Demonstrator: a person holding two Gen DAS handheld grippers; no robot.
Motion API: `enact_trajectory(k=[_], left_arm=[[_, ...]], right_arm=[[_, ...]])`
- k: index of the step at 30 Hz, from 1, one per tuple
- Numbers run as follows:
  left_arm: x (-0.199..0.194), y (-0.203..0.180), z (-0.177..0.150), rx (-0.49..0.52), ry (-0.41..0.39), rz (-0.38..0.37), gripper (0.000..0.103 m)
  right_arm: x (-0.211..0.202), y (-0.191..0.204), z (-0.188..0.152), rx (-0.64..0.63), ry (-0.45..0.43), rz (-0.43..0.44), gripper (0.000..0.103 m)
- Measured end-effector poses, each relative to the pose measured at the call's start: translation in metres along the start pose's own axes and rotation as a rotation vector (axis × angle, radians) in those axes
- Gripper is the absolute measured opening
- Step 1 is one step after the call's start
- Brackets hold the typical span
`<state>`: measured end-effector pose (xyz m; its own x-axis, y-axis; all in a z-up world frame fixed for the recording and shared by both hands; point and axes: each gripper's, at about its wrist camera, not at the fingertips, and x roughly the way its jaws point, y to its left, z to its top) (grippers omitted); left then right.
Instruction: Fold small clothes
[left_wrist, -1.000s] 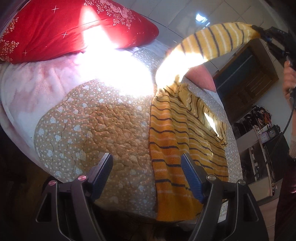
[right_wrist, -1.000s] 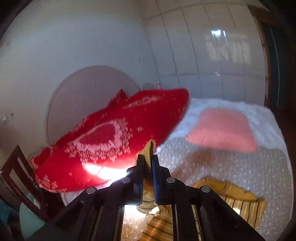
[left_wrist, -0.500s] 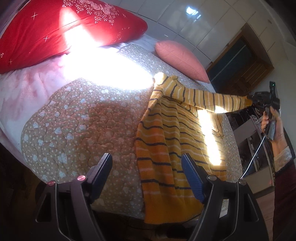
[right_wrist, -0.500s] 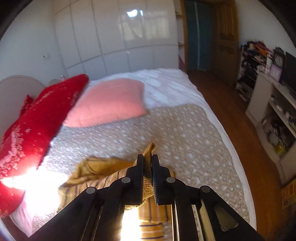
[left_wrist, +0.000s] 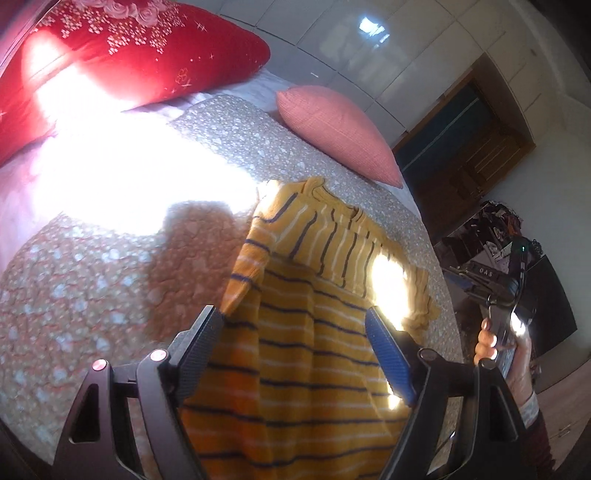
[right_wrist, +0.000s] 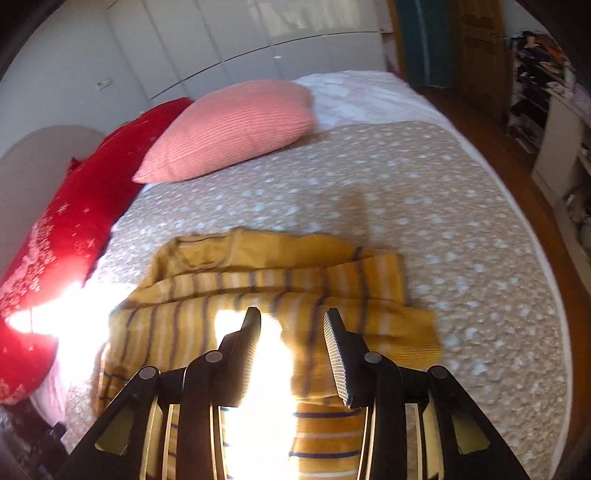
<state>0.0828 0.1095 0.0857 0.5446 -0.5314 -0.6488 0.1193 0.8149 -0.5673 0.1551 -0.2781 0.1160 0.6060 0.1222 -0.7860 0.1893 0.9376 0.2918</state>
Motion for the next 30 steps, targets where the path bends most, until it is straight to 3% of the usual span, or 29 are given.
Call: enact_trajectory(k=[3, 9, 10, 11, 13, 17, 21, 26, 30], left_arm=[[0.047, -0.003, 0.025, -0.047, 0.026, -0.046, 0.079], [0.128, 0.007, 0.058, -0.102, 0.084, -0.027, 0.079], [0.135, 0.009, 0.062, -0.105, 0.084, -0.014, 0.070], [0.140, 0.011, 0.064, -0.100, 0.081, 0.016, 0.043], [0.145, 0.015, 0.071, -0.077, 0.084, 0.102, 0.008], [0.132, 0.029, 0.069, -0.076, 0.028, 0.170, 0.010], [0.131, 0.032, 0.057, -0.014, -0.019, 0.242, 0.010], [0.129, 0.059, 0.048, -0.088, -0.073, 0.209, 0.023], [0.129, 0.074, 0.047, -0.136, -0.096, 0.136, 0.023]], right_arm=[[0.020, 0.044, -0.002, -0.070, 0.043, 0.113, 0.040], [0.067, 0.101, 0.006, -0.082, 0.117, 0.301, 0.041], [0.076, 0.109, 0.009, -0.089, 0.124, 0.315, 0.041], [0.084, 0.117, 0.012, -0.098, 0.130, 0.324, 0.041], [0.102, 0.131, 0.019, -0.115, 0.145, 0.332, 0.042], [0.150, 0.149, 0.034, -0.120, 0.191, 0.299, 0.052], [0.203, 0.155, 0.040, -0.092, 0.297, 0.263, 0.053], [0.226, 0.186, 0.035, -0.085, 0.435, 0.428, 0.055], [0.215, 0.215, 0.037, -0.088, 0.462, 0.573, 0.057]])
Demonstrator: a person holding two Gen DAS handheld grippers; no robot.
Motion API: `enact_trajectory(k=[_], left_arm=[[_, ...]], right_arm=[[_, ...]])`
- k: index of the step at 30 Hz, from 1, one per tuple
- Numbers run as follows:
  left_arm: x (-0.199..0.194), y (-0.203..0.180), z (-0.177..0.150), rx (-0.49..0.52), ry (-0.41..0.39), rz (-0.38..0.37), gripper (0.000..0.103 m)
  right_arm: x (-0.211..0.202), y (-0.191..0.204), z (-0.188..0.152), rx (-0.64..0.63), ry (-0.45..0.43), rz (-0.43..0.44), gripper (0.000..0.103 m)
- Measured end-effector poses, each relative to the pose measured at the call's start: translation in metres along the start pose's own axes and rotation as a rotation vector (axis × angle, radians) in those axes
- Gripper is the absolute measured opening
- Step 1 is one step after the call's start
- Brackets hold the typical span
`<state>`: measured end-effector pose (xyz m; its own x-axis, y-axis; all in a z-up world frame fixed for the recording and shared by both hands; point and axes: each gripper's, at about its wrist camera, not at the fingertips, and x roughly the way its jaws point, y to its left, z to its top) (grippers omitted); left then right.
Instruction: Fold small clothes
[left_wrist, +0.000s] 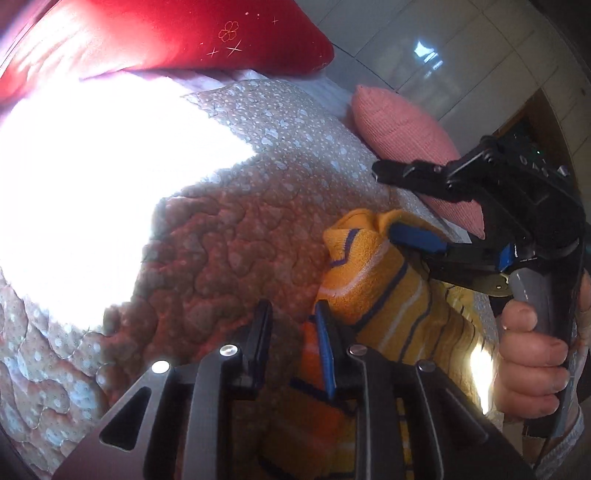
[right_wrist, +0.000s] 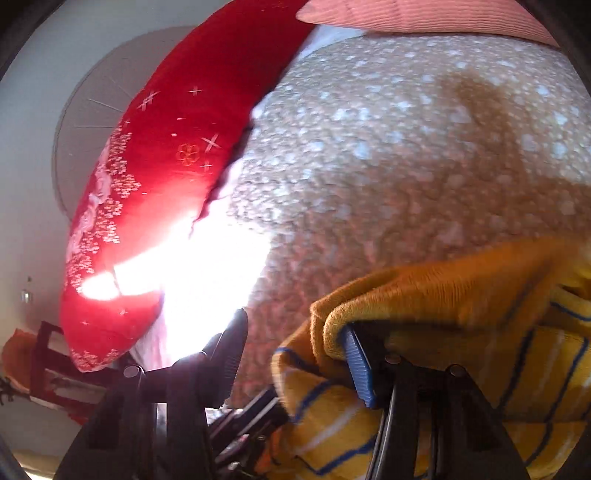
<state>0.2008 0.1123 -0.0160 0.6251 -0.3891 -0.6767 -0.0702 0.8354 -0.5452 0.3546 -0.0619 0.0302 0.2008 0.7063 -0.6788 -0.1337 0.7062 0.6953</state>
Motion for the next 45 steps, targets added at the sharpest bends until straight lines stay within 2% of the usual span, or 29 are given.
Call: enact_trajectory(k=[3, 4, 7, 10, 11, 13, 15, 16, 18, 19, 21, 22, 25, 27, 30, 33, 36, 39, 40, 41, 43, 45], left_arm=[[0.000, -0.003, -0.002, 0.030, -0.020, 0.011, 0.025], [-0.001, -0.004, -0.003, 0.041, -0.026, 0.015, 0.027], [-0.003, -0.005, -0.006, 0.058, -0.040, 0.006, 0.033], [-0.003, -0.002, -0.004, 0.038, -0.037, -0.023, 0.036], [-0.002, 0.000, -0.004, 0.032, -0.034, -0.029, 0.036], [-0.002, -0.001, -0.004, 0.030, -0.035, -0.034, 0.036], [-0.002, -0.002, -0.005, 0.031, -0.036, -0.036, 0.037], [-0.002, -0.002, -0.004, 0.031, -0.036, -0.037, 0.038], [-0.001, -0.002, -0.004, 0.033, -0.037, -0.039, 0.038], [-0.003, -0.002, -0.006, 0.036, -0.039, -0.038, 0.038], [-0.002, -0.004, -0.006, 0.043, -0.042, -0.034, 0.039], [-0.003, -0.004, -0.007, 0.046, -0.043, -0.033, 0.040], [-0.004, -0.005, -0.009, 0.046, -0.046, -0.037, 0.040], [-0.003, -0.005, -0.009, 0.043, -0.047, -0.042, 0.041], [-0.004, -0.005, -0.010, 0.049, -0.051, -0.042, 0.041], [-0.003, -0.005, -0.009, 0.049, -0.051, -0.051, 0.044], [-0.002, -0.003, -0.008, 0.041, -0.048, -0.064, 0.044], [-0.003, -0.002, -0.008, 0.043, -0.043, -0.068, 0.047], [-0.003, -0.002, -0.008, 0.045, -0.041, -0.070, 0.049], [-0.003, -0.003, -0.008, 0.048, -0.038, -0.072, 0.052], [-0.003, -0.006, -0.009, 0.055, -0.029, -0.077, 0.056], [-0.001, -0.012, -0.008, 0.080, -0.012, -0.055, 0.059]], right_arm=[[-0.003, 0.018, 0.011, -0.002, -0.063, 0.022, 0.067], [-0.001, 0.020, 0.014, -0.003, -0.075, -0.006, 0.071], [0.005, 0.027, 0.022, -0.049, -0.069, -0.178, 0.071], [-0.018, 0.028, 0.012, -0.082, -0.100, -0.201, 0.071], [-0.025, 0.029, 0.005, -0.094, -0.103, -0.234, 0.071], [-0.027, 0.030, -0.009, -0.133, -0.070, -0.285, 0.071], [-0.018, 0.029, -0.019, -0.159, -0.015, -0.323, 0.067], [-0.010, 0.028, -0.023, -0.173, 0.013, -0.344, 0.061], [0.011, 0.027, -0.025, -0.193, 0.067, -0.401, 0.037], [0.022, 0.027, -0.023, -0.189, 0.093, -0.416, 0.014], [0.029, 0.033, -0.016, -0.206, 0.066, -0.457, 0.010], [0.032, 0.038, -0.011, -0.225, 0.044, -0.477, 0.003], [0.042, 0.048, 0.010, -0.236, -0.012, -0.520, 0.003], [0.054, 0.048, 0.022, -0.242, -0.011, -0.543, 0.003], [0.066, 0.045, 0.029, -0.232, -0.009, -0.520, 0.003], [0.050, 0.049, 0.022, -0.206, -0.060, -0.477, 0.003], [0.002, 0.061, -0.005, -0.222, -0.152, -0.474, 0.006], [-0.066, 0.048, -0.061, -0.189, -0.212, -0.437, 0.030], [-0.090, 0.036, -0.085, -0.170, -0.224, -0.419, 0.040], [-0.111, 0.020, -0.109, -0.145, -0.234, -0.425, 0.045], [-0.154, -0.022, -0.157, -0.069, -0.262, -0.477, 0.047], [-0.201, -0.072, -0.207, 0.052, -0.314, -0.579, 0.047]])
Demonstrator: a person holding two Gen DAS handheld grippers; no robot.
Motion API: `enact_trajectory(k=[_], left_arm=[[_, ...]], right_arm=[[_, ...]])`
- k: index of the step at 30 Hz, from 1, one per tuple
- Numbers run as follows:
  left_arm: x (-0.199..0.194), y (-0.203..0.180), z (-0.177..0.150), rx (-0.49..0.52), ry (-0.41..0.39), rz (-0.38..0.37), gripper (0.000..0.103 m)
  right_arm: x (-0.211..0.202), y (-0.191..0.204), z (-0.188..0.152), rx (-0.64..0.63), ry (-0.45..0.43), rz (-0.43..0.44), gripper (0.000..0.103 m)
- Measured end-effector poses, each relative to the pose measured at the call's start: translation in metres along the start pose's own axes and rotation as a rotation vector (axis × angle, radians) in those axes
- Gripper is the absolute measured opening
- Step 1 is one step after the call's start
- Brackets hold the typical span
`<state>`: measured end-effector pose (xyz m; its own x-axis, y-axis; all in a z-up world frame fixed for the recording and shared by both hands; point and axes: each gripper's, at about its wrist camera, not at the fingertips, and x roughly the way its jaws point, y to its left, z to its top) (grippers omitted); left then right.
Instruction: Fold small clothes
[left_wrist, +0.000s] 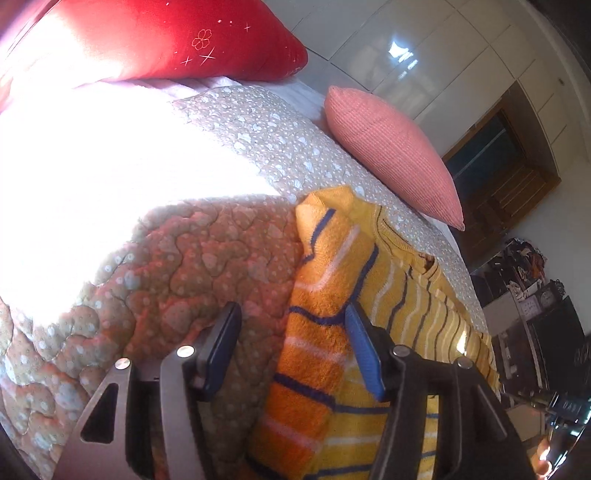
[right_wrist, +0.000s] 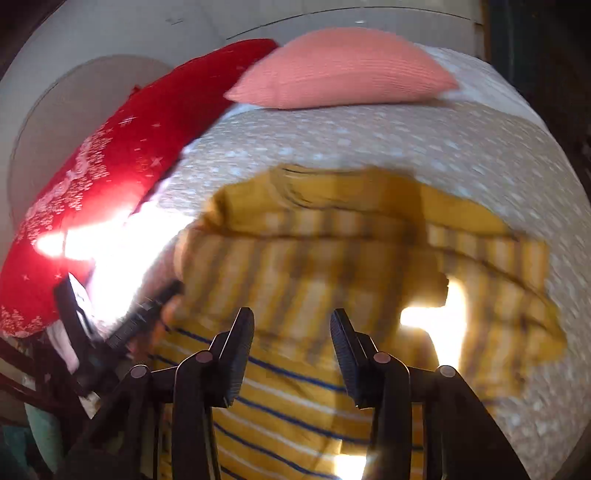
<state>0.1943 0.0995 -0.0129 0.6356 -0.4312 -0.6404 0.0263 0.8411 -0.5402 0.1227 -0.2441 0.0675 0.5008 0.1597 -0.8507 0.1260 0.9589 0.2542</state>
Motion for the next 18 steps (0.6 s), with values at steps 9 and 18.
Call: enact_trajectory(k=[9, 18], left_arm=[[-0.049, -0.047, -0.002, 0.186, 0.037, 0.124, 0.064], [-0.004, -0.075, 0.035, 0.374, 0.080, 0.313, 0.080]], right_arm=[[-0.064, -0.156, -0.080, 0.356, -0.098, 0.039, 0.048], [-0.023, -0.101, -0.117, 0.258, -0.089, 0.163, 0.048]])
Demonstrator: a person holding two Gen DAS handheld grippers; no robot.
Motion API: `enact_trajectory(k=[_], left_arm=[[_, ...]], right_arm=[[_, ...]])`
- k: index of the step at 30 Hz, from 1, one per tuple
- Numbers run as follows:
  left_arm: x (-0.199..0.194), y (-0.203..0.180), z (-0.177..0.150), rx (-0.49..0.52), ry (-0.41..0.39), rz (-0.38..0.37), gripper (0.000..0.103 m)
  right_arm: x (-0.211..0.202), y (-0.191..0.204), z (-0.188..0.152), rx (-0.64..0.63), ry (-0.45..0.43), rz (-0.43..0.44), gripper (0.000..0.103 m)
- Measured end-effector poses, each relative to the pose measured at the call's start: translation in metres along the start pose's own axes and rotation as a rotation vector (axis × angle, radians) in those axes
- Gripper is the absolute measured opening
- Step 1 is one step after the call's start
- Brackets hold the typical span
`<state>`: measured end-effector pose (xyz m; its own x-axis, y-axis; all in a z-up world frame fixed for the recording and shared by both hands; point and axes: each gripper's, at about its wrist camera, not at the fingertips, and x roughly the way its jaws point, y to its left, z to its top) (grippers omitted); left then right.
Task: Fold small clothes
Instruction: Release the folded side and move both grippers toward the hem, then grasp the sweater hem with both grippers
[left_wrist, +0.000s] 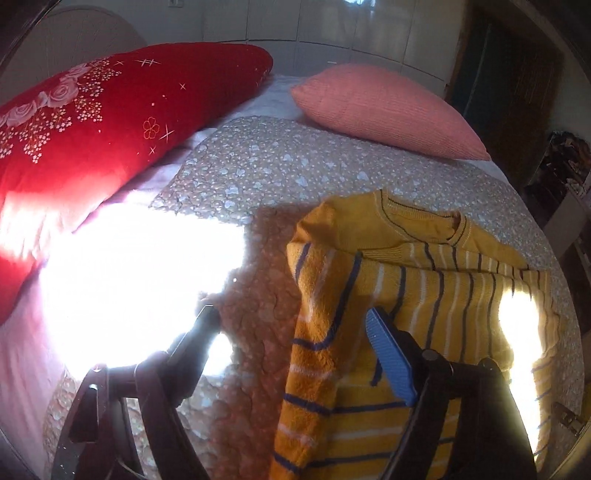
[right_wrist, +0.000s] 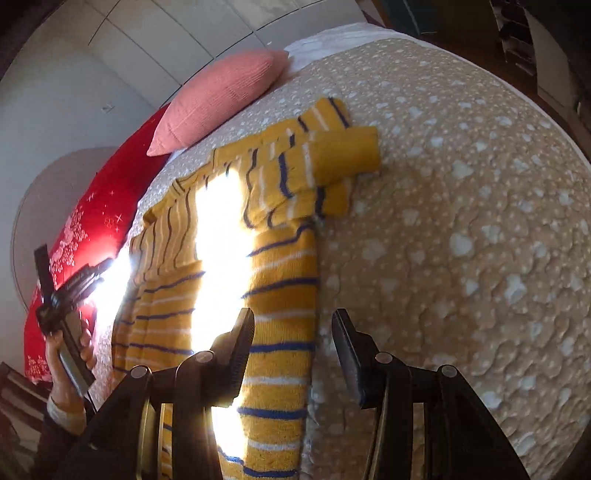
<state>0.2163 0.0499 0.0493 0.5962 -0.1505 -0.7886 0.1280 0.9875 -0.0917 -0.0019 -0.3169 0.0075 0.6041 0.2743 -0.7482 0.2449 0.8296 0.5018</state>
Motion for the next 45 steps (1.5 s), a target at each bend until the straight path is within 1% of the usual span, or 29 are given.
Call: enact_trajectory(k=[3, 4, 5, 6, 8, 11, 13, 14, 15, 16, 18, 19, 20, 22, 24, 26, 28, 29, 31, 33, 34, 38, 39, 42, 44, 45], left_arm=[[0.035, -0.006, 0.006, 0.010, 0.085, -0.039, 0.080], [0.045, -0.010, 0.007, 0.029, 0.115, -0.043, 0.066], [0.052, -0.015, 0.005, 0.043, 0.150, -0.046, 0.021], [0.057, -0.016, 0.004, 0.040, 0.181, -0.040, 0.012], [0.053, -0.009, 0.007, 0.012, 0.159, -0.036, 0.011], [0.051, 0.013, 0.011, -0.044, 0.155, -0.037, 0.010], [0.052, 0.029, 0.012, -0.097, 0.160, -0.060, 0.010], [0.053, 0.036, 0.011, -0.113, 0.165, -0.061, 0.011], [0.053, 0.036, 0.009, -0.102, 0.164, -0.051, 0.013], [0.051, 0.032, 0.007, -0.065, 0.157, -0.034, 0.019], [0.042, 0.018, 0.002, 0.032, 0.135, 0.027, 0.032], [0.037, 0.013, -0.001, 0.069, 0.127, 0.052, 0.043], [0.029, 0.010, -0.005, 0.091, 0.119, 0.055, 0.045], [0.011, 0.010, -0.013, 0.096, 0.110, 0.026, 0.045], [-0.011, 0.017, -0.026, 0.074, 0.097, 0.004, 0.047], [-0.034, 0.030, -0.043, 0.033, 0.081, -0.021, 0.058], [-0.055, 0.039, -0.063, -0.006, 0.066, -0.051, 0.062], [-0.063, 0.044, -0.073, -0.021, 0.070, -0.066, 0.064], [-0.073, 0.053, -0.095, -0.046, 0.102, -0.096, 0.064], [-0.080, 0.058, -0.119, -0.062, 0.148, -0.146, 0.064], [-0.082, 0.059, -0.131, -0.068, 0.174, -0.177, 0.064], [-0.089, 0.061, -0.176, -0.156, 0.247, -0.342, 0.064], [-0.093, 0.061, -0.187, -0.173, 0.241, -0.369, 0.064], [-0.114, 0.054, -0.217, -0.192, 0.189, -0.409, 0.064], [-0.124, 0.057, -0.232, -0.233, 0.177, -0.467, 0.063], [-0.122, 0.059, -0.230, -0.253, 0.176, -0.496, 0.063]], right_arm=[[0.007, -0.005, -0.013, 0.001, -0.001, 0.007, 0.048], [0.006, -0.007, -0.015, 0.003, -0.011, 0.016, 0.047], [0.005, -0.008, -0.016, 0.009, -0.012, 0.021, 0.047], [0.003, -0.011, -0.016, 0.012, -0.015, 0.022, 0.047], [0.000, -0.012, -0.017, 0.014, -0.018, 0.026, 0.047], [0.001, -0.017, -0.019, 0.017, -0.018, 0.037, 0.047], [0.001, -0.019, -0.021, 0.011, -0.027, 0.041, 0.047], [0.001, -0.019, -0.022, 0.010, -0.033, 0.043, 0.047], [0.001, -0.020, -0.024, 0.011, -0.040, 0.045, 0.047], [0.002, -0.021, -0.025, 0.015, -0.047, 0.048, 0.047], [0.004, -0.020, -0.027, 0.017, -0.057, 0.053, 0.048], [0.004, -0.021, -0.028, 0.018, -0.061, 0.058, 0.048], [0.004, -0.022, -0.028, 0.025, -0.065, 0.066, 0.049], [0.002, -0.028, -0.029, 0.061, -0.074, 0.090, 0.049], [-0.001, -0.032, -0.030, 0.096, -0.079, 0.110, 0.049], [-0.006, -0.034, -0.035, 0.129, -0.083, 0.119, 0.049], [-0.013, -0.034, -0.043, 0.151, -0.097, 0.125, 0.051], [-0.016, -0.033, -0.049, 0.159, -0.103, 0.133, 0.055], [-0.023, -0.030, -0.061, 0.152, -0.114, 0.131, 0.057], [-0.029, -0.024, -0.072, 0.123, -0.096, 0.120, 0.057], [-0.032, -0.023, -0.078, 0.126, -0.088, 0.130, 0.057], [-0.039, -0.021, -0.103, 0.170, -0.014, 0.237, 0.057], [-0.039, -0.020, -0.110, 0.174, 0.000, 0.260, 0.057], [-0.040, -0.012, -0.131, 0.168, 0.031, 0.319, 0.057], [-0.040, -0.007, -0.142, 0.172, 0.041, 0.361, 0.057], [-0.038, -0.005, -0.147, 0.183, 0.051, 0.393, 0.057]])
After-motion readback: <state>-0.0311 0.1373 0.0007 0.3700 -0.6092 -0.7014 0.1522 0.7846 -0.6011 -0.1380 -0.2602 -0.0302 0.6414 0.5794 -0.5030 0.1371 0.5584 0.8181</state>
